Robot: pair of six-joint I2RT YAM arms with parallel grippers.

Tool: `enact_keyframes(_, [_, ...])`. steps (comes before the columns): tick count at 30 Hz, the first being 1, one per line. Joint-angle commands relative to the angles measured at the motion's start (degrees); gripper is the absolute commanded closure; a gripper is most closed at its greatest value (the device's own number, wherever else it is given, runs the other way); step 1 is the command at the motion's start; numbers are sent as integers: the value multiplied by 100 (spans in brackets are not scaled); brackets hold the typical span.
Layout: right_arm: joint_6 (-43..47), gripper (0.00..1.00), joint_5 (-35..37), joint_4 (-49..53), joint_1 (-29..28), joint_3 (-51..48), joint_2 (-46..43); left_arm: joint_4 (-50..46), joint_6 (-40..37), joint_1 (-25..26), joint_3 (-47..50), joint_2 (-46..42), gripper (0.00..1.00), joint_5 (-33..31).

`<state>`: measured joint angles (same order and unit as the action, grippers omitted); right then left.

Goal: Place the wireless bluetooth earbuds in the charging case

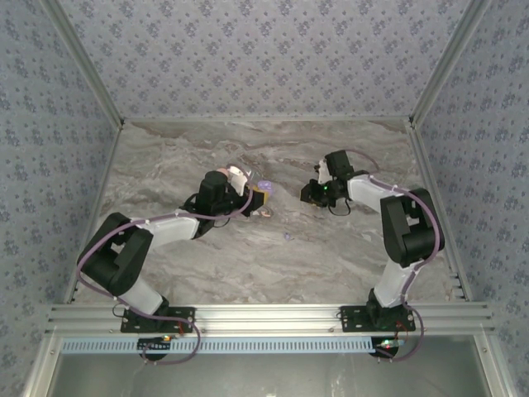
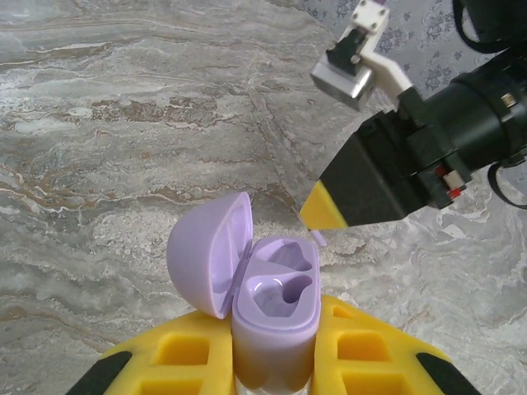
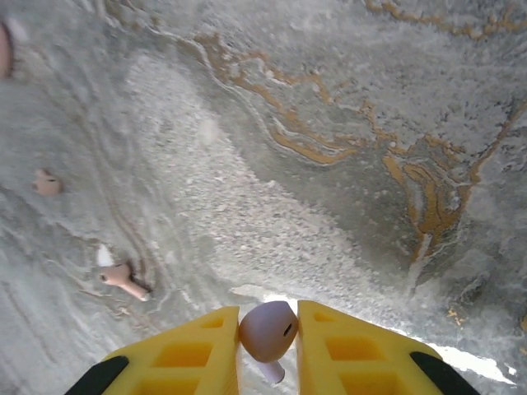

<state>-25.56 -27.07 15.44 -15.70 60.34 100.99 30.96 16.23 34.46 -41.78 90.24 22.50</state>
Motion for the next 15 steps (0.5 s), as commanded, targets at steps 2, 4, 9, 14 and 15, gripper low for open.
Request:
enact_keyframes(2, [-185, 77, -413, -448, 39, -166, -470, 377, 128, 79, 47, 60, 89, -119])
enact_keyframes(4, [-208, 77, -502, -563, 40, -206, -623, 390, 153, 89, 39, 73, 89, -132])
enact_keyframes(9, [-279, 76, -671, -722, 36, -250, -992, 423, 210, 105, 24, 91, 89, -190])
enact_keyframes(14, [-404, 76, -848, -887, -10, -220, -1301, 473, 249, 139, -12, 109, 88, -207])
enact_keyframes(15, [-402, 76, -853, -901, -33, -198, -1369, 472, 249, 145, -30, 113, 88, -189])
